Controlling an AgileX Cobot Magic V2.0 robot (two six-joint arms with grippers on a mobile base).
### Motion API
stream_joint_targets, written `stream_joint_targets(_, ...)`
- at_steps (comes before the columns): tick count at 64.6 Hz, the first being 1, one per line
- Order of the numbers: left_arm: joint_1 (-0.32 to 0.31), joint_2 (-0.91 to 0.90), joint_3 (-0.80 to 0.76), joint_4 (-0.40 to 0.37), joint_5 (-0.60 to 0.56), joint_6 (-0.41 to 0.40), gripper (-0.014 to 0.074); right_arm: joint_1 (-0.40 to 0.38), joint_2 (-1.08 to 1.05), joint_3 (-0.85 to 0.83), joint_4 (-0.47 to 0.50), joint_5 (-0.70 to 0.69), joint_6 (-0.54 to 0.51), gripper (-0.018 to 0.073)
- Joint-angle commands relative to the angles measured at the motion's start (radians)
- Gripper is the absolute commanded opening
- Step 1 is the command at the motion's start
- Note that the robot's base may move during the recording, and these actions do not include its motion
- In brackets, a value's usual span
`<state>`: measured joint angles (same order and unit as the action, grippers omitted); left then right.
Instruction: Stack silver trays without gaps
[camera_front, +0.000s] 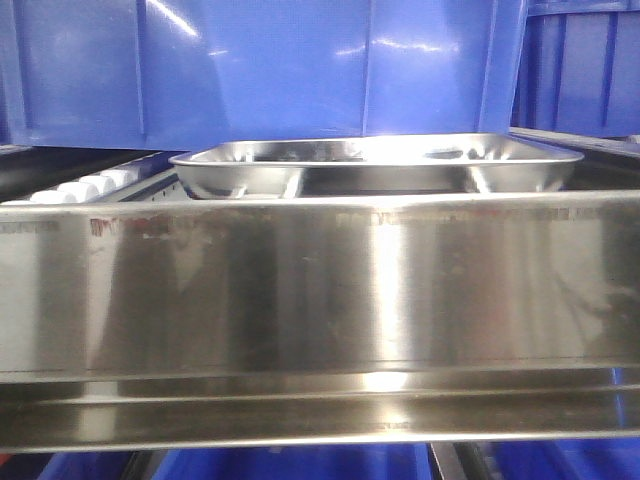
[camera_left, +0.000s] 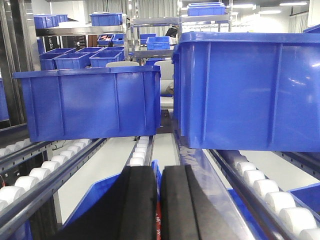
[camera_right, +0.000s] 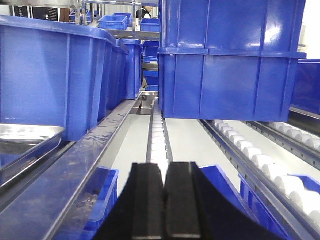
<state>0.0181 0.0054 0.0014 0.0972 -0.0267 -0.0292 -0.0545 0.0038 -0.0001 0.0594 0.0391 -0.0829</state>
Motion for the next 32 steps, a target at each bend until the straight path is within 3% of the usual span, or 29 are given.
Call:
stream_joint_targets(1,-0.001,-0.005,-0.001,-0.006,-0.016,0.001,0.0024,-0.004,-0.004,0.000,0.000,-0.017,-0.006,-0.0069)
stream_joint_targets(32,-0.001,-0.005,-0.001,-0.006,-0.016,0.001,0.0024,-0.004,-0.004,0.000,0.000,-0.021,-0.006,-0.0069)
